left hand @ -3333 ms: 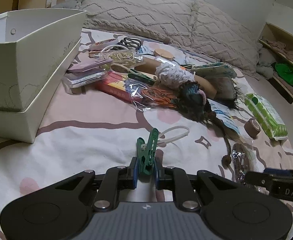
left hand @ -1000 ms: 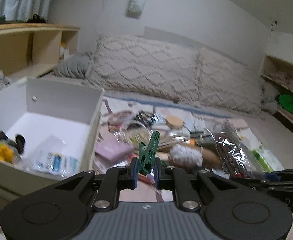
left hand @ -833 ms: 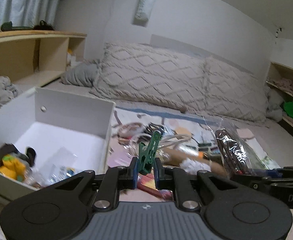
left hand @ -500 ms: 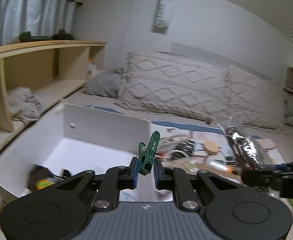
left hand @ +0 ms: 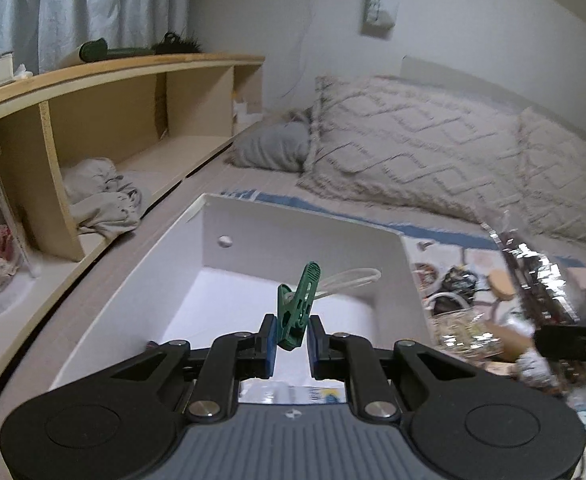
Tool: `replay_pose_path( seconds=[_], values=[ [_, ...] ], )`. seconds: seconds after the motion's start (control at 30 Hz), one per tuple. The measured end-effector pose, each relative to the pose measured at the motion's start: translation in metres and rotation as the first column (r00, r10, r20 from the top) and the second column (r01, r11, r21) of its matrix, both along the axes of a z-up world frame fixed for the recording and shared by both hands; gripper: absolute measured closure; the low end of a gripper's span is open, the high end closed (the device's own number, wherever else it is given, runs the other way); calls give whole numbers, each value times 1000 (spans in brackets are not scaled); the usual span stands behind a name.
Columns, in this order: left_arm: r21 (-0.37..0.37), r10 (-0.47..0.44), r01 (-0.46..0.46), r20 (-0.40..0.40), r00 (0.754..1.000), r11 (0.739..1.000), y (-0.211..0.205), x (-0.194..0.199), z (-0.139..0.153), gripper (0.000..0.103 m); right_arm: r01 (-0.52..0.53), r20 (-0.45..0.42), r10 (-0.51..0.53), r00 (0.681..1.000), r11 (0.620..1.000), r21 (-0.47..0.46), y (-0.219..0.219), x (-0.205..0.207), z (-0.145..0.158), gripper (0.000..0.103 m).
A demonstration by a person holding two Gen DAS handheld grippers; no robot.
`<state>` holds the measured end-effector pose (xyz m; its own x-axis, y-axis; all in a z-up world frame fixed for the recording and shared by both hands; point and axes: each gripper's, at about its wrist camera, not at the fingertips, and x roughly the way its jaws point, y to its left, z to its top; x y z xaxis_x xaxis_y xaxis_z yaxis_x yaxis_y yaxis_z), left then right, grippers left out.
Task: Organize objects
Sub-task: 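Carry the clothespin and cord bag over the white box with both tools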
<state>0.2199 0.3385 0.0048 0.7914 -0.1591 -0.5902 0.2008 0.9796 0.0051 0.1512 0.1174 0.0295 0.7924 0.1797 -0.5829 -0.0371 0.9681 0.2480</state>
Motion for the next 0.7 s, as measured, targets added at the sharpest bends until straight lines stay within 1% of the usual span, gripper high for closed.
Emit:
replay_pose_path(
  seconds=[0.07, 0.2, 0.27, 0.33, 0.37, 0.4, 0.43, 0.47, 0.53, 0.63, 0.67, 0.7],
  values=[
    [13, 19, -19, -16, 1000, 1000, 3, 11, -4, 86, -5, -3, 5, 1000, 1000, -6, 5, 4, 0, 63],
    [53, 26, -23, -44, 999, 998, 4, 29, -11, 86, -17, -14, 16, 1000, 1000, -15, 13, 12, -1, 63],
    [75, 12, -6, -70, 997, 997, 1, 36, -16, 85, -21, -19, 21, 1000, 1000, -16, 17, 16, -1, 63],
    [95, 1, 8, -95, 995, 995, -1, 41, -21, 82, -24, -24, 24, 999, 1000, -14, 20, 20, -1, 63],
    [108, 9, 2, -106, 994, 994, -2, 43, -23, 69, -24, -26, 24, 999, 1000, -10, 21, 22, 0, 63],
    [118, 22, -10, -105, 994, 993, -2, 43, -25, 48, -25, -30, 25, 999, 1000, -6, 23, 26, 0, 63],
    [128, 40, -28, -92, 995, 991, -1, 42, -26, 39, -26, -33, 25, 999, 1000, -1, 25, 29, 0, 63],
    [134, 49, -39, -76, 996, 990, 0, 40, -26, 33, -25, -37, 25, 999, 1000, 5, 27, 32, 1, 63],
    [144, 56, -46, -60, 997, 989, 4, 36, -26, 33, -24, -42, 25, 999, 1000, 13, 30, 36, 1, 63],
    [126, 56, -47, -69, 996, 991, 11, 32, -27, 33, -13, -60, 13, 998, 1000, 7, 34, 44, 1, 63],
    [119, 57, -48, -71, 996, 992, 14, 31, -27, 31, -8, -67, 8, 998, 1000, 8, 36, 47, 0, 63],
    [113, 59, -50, -71, 996, 992, 16, 30, -27, 27, -1, -78, 2, 997, 1000, 15, 37, 51, -1, 63]
  ],
)
